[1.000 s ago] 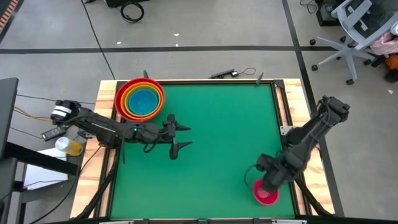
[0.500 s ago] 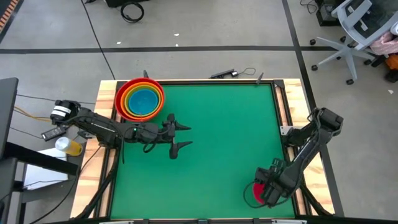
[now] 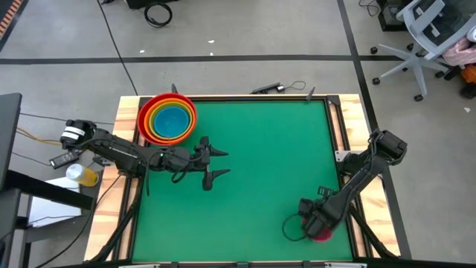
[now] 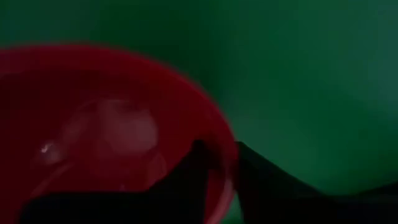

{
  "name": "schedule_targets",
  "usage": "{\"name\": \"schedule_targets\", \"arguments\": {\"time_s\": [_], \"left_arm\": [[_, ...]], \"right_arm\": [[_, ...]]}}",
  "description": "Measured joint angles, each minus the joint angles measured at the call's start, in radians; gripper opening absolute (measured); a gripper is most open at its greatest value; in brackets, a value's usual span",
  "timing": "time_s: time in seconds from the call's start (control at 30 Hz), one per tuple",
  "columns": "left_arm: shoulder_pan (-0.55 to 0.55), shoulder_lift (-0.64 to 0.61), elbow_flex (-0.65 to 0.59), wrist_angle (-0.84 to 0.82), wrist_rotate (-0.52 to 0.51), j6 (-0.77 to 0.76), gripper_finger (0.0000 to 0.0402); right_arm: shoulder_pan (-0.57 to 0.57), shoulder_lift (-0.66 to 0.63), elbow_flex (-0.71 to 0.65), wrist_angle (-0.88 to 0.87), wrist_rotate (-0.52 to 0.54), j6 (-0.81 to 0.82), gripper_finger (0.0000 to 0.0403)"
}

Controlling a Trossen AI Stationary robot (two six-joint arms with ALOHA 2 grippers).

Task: Nest bowls inside each other
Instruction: Stack the small red bowl on top of the blue bowl

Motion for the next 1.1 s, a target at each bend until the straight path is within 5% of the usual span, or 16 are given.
{"name": "schedule_targets", "arguments": {"time_s": [0.07,0.2,0.47,0.67,0.77,1.1], "left_arm": [[0.0,0.0,0.0,0.0,0.0,0.0,0.0292],[0.0,0.0,0.0,0.0,0.0,-0.024,0.0292],[-0.047,0.0,0.0,-0.018,-0.009,-0.13,0.0292],[-0.12,-0.015,0.0,-0.086,-0.226,-0.175,0.0292],[-0.146,-0.019,-0.001,-0.124,-0.345,-0.175,0.0292],[-0.148,-0.02,-0.002,-0.153,-0.45,-0.15,0.0292]], "right_arm": [[-0.019,-0.014,0.004,0.013,-0.032,-0.04,0.003],[-0.064,-0.043,0.039,0.024,0.043,-0.134,0.0026],[-0.235,-0.111,0.1,0.25,0.62,-0.527,0.0034],[-0.435,-0.074,0.033,0.741,0.964,-0.654,0.0034],[-0.518,-0.029,0.0,0.991,1.033,-0.737,0.0034],[-0.659,0.202,-0.016,1.6,1.15,-1.057,0.0034]]}}
